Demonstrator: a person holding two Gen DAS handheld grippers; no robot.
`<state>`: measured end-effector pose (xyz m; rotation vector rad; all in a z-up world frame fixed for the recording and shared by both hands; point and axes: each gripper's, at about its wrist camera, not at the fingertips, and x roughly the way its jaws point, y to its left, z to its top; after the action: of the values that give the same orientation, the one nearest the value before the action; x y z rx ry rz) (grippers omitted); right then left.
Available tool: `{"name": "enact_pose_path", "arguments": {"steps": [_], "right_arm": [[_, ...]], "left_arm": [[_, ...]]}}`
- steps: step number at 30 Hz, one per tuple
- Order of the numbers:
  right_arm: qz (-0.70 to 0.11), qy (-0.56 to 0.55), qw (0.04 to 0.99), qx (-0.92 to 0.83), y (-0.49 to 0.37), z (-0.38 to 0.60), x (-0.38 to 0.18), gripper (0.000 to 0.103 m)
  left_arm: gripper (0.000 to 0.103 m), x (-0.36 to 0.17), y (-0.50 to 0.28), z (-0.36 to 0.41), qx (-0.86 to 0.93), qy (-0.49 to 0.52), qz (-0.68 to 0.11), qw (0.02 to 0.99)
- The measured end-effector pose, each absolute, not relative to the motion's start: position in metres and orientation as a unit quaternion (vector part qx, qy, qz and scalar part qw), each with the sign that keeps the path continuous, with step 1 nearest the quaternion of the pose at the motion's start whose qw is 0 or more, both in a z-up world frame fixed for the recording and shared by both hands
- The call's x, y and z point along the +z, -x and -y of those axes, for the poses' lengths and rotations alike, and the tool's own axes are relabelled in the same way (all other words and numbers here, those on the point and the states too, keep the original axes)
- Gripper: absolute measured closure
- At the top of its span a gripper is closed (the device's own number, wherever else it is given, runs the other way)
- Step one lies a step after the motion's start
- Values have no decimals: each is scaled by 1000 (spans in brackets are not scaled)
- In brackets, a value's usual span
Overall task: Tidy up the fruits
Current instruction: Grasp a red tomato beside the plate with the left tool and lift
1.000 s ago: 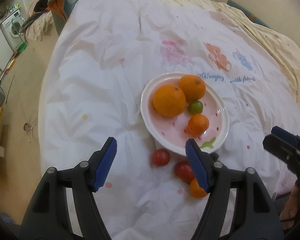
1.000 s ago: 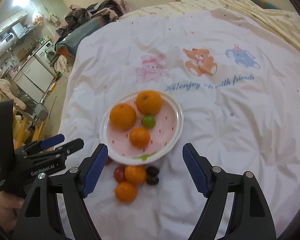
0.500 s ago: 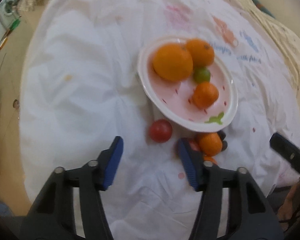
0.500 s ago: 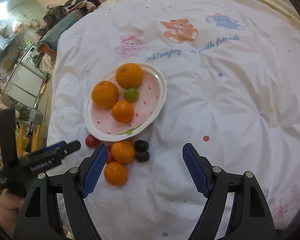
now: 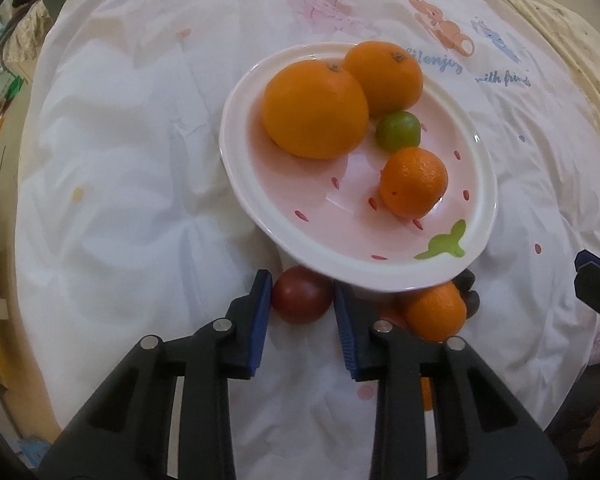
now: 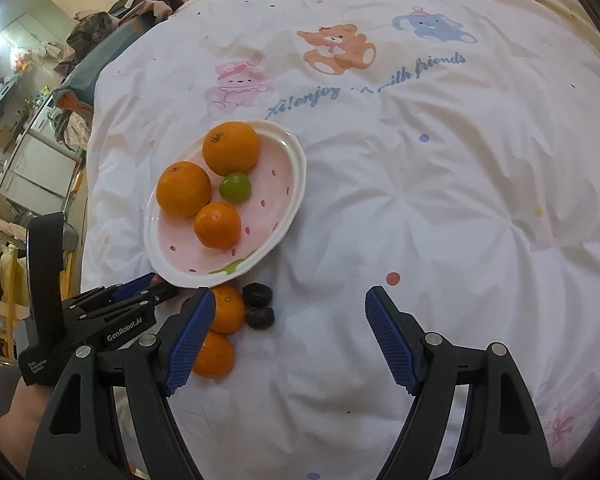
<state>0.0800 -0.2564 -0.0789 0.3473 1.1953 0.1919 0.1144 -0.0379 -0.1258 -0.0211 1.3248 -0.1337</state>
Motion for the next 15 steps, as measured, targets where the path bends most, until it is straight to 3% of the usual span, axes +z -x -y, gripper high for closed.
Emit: {"name": "enact_pose_path", "arguments": {"steps": [15], "right_arm": [[-605,-238,744,152,-81,245,-103,24]], "left_arm": [[76,-68,-83,19,-56,36,-583,810]]}}
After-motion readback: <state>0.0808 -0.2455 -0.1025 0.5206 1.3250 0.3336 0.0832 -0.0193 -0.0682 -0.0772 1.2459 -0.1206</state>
